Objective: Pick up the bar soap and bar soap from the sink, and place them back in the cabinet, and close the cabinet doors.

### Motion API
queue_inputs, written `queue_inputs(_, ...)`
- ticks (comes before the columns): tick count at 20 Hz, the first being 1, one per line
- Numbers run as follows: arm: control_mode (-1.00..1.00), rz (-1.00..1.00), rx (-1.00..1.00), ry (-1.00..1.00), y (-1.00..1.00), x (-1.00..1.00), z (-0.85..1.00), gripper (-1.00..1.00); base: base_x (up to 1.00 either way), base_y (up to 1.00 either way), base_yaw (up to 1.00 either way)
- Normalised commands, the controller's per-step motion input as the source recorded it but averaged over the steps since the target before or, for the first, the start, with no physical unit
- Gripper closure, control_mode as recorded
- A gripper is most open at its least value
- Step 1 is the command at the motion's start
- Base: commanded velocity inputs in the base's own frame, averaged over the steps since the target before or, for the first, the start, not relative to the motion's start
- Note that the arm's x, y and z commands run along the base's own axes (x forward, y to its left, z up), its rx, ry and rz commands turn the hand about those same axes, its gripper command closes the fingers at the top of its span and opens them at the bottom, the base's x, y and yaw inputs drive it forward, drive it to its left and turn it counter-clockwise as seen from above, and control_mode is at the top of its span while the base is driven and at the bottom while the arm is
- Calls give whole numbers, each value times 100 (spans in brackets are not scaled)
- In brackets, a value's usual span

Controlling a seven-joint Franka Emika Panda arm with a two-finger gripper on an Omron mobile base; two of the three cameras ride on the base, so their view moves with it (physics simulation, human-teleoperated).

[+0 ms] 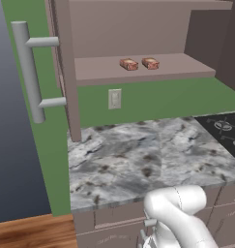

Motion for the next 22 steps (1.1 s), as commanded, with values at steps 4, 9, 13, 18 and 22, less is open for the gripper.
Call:
queue_inputs(4,-100,5,2,2,-22,29,0,-100,0,0,0)
queue_inputs(9,-100,4,1,0,-12,28,-3,-100,0,0,0)
queue_inputs(13,-100,2,0,0,0,31,-14,-100,0,0,0)
queue_inputs(18,-100,4,0,0,-15,21,-11,-100,0,0,0)
queue_inputs(22,-100,2,0,0,-12,21,-12,-100,0,0,0)
